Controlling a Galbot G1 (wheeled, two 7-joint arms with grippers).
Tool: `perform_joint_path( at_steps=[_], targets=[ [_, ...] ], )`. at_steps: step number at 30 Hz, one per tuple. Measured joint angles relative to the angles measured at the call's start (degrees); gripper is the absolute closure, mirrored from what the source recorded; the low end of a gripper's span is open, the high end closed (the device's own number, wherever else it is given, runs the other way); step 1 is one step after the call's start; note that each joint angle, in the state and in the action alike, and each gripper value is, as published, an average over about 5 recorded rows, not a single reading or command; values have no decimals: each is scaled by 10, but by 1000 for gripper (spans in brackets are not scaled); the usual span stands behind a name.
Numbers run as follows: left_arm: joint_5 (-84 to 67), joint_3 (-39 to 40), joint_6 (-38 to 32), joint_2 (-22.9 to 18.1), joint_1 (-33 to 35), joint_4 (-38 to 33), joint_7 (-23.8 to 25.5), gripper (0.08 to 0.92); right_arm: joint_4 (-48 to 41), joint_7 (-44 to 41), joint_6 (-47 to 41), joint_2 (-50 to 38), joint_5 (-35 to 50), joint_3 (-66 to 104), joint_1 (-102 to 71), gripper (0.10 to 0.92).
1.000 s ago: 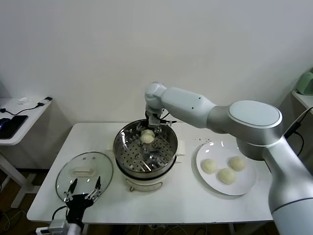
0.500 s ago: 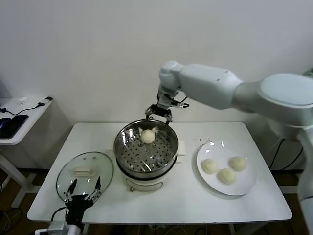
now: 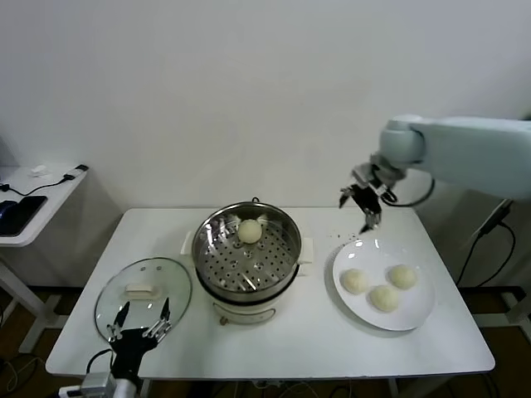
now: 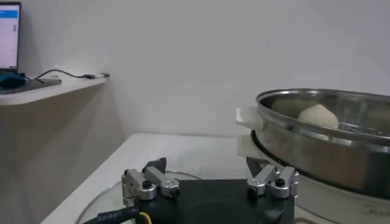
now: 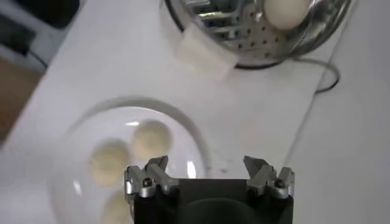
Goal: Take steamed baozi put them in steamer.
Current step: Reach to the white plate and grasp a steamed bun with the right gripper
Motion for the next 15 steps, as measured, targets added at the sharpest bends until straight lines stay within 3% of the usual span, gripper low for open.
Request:
perform_joint_path(
  at_steps=[15],
  targets=[
    [8,3,-3,-2,9,1,-2,177,-32,52,-106,-36,-9,94,-182,203]
  ],
)
